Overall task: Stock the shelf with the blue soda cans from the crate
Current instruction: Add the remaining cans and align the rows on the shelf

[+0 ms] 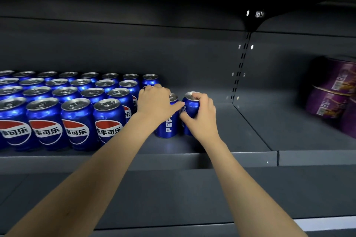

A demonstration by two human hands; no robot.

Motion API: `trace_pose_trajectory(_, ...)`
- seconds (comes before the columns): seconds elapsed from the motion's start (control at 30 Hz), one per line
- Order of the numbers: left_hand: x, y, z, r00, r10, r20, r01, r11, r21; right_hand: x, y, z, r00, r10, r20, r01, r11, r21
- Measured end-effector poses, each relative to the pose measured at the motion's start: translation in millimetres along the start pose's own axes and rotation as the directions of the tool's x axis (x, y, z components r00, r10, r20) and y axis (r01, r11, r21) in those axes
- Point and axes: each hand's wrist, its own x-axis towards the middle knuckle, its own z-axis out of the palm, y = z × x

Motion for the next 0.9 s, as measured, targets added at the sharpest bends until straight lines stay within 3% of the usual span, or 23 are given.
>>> trace_pose_trajectory(0.1,-2,-6,-1,0.997,0.070,0.028,-0.065,0.986,-0.155,0,-2,0,1.000,0.016,0.010,-0.016,1.000,0.017)
trace_pose_trajectory(0.23,-1,-13,-14,0.977,0.152,0.150,-0.116,0.967,-0.227,4,-4,-6,0.994,0.022,0.106,-0.032,0.995,0.093)
trace_pose_trajectory(0.33,4,-19,-30,0.929,0.228,0.293,-0.171,0.963,-0.207,7,-8,-11,0.982,0.048,0.184,-0.074,0.988,0.137)
trace_pose_trajectory(0.47,12,-28,-45,0.856,0.270,0.440,-0.276,0.960,-0.051,12,-10,-8,0.987,0.055,0.149,-0.068,0.994,0.084)
trace_pose_trajectory(0.53,13,-33,-50,0.868,0.271,0.416,-0.306,0.952,0.019,13,-11,-5,0.993,0.051,0.103,-0.054,0.998,0.024)
trace_pose_trajectory(0.67,6,-36,-48,0.896,0.241,0.374,-0.256,0.967,-0.008,12,-17,2,0.999,0.049,0.006,-0.048,0.990,-0.133)
trace_pose_trajectory(0.9,-1,-26,-28,0.948,0.244,0.205,-0.262,0.963,0.063,9,-21,11,0.999,0.047,-0.005,-0.048,0.997,-0.054)
